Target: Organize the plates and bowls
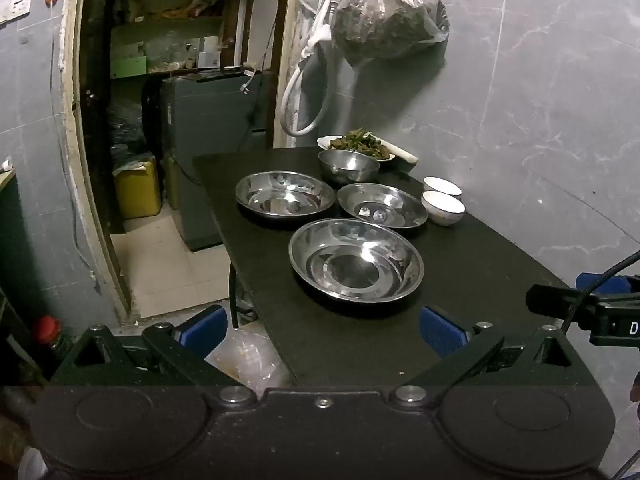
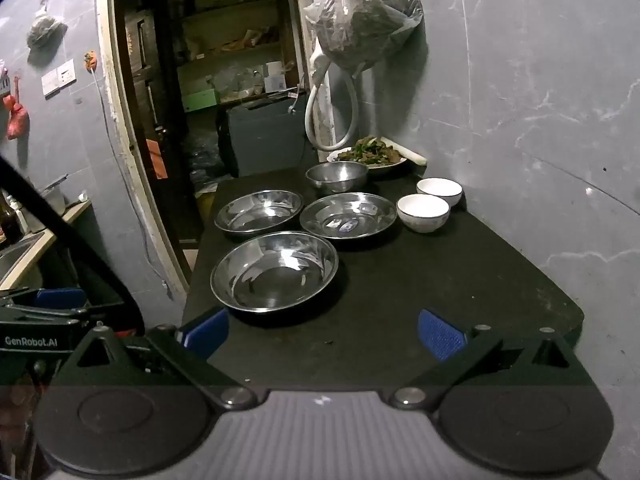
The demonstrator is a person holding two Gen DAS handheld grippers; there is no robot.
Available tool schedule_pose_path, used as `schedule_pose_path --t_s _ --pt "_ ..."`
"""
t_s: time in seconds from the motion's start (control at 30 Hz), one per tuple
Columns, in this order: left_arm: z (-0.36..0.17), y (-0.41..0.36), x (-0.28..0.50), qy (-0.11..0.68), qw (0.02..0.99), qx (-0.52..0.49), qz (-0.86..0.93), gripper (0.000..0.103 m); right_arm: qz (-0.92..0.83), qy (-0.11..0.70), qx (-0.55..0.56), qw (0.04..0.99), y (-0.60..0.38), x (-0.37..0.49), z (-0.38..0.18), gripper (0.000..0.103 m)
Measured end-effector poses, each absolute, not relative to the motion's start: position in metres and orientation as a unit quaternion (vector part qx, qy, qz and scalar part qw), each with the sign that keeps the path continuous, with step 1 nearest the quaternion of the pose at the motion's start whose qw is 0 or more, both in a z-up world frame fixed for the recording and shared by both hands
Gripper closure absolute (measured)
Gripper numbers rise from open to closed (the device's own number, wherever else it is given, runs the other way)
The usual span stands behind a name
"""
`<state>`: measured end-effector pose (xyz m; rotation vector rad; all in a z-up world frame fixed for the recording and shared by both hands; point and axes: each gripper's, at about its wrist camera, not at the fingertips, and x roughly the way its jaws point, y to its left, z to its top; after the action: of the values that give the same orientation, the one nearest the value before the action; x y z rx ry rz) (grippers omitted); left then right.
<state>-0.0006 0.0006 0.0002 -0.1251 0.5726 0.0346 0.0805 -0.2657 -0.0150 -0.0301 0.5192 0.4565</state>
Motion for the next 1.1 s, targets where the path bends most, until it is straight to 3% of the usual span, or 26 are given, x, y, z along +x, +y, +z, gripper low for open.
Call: schedule_pose_path --t_s 1.1 --pt "-0.008 -0.010 0.005 0.285 0.956 -0.061 0.014 0.001 0.209 0.261 -0.015 0.942 -0.263 0.080 -0.013 0.000"
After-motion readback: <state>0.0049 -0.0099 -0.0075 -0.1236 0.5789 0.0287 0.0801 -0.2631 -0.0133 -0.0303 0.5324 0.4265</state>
